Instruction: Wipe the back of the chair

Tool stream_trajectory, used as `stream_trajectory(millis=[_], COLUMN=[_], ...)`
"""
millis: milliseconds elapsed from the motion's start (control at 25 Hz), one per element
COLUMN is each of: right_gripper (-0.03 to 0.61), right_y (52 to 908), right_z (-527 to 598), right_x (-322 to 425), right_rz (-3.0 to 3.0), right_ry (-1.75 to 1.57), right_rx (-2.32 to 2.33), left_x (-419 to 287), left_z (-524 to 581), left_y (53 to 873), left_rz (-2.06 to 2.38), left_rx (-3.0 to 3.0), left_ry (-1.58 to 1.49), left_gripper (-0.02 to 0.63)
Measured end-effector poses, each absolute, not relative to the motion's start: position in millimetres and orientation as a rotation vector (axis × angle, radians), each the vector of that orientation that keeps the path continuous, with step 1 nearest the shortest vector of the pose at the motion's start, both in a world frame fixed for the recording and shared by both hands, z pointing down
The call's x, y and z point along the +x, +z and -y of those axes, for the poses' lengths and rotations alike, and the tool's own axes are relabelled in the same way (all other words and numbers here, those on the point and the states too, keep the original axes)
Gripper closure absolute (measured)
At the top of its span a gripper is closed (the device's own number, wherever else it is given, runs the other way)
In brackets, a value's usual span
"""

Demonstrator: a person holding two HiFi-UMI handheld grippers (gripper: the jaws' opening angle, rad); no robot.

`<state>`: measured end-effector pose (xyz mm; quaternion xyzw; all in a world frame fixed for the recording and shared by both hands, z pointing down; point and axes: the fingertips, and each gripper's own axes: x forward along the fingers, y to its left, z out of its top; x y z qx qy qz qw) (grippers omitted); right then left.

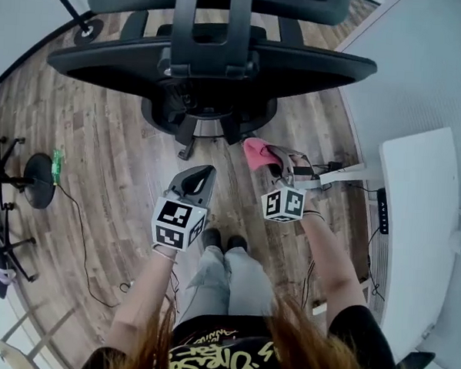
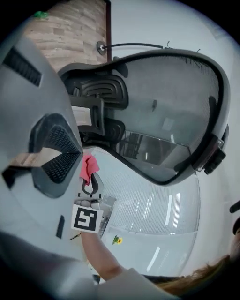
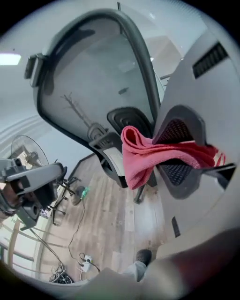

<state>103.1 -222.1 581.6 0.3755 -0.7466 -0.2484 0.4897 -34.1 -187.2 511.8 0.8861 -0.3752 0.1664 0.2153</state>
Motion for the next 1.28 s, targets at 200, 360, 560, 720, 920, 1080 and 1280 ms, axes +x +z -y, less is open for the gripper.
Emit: stream_trajectory(millis=[200,360,560,720,920,1080,1280], right_gripper=[0.514,0.514,0.514,0.514,0.514,0.514,0.514], right_y=[456,378,313,266,250,247,239], right_z=[213,226,241,253,263,255,257], right_x=[130,161,177,184,182,186,191], right_rz=[1.831,1.813,1.785,1.778,1.772,1.785,1.810], right_ry=[-0.764,-0.865,-1.069,-1.209,-1.325,-1.387,-1.421], right_rx=[1.057,1.147,1.113,1.087,1.012,0.974,0.987], left_x=[17,60,100,117,123,133,143], left_z=[178,174,177,184,199,204,206], left_y=[441,405,374,343,318,308,310], left_rz=[0.893,0.817,0.848,0.915,1.026,1.065,1.096], left_rx=[2.643,2.768,2.778,2.779,2.776,2.775,2.756], left_ry=[0.481,0.533,0.486,0.436,0.407,0.393,0.384], left_gripper=[0.621,0.620,0.621,0.621,0.620,0.621,0.621])
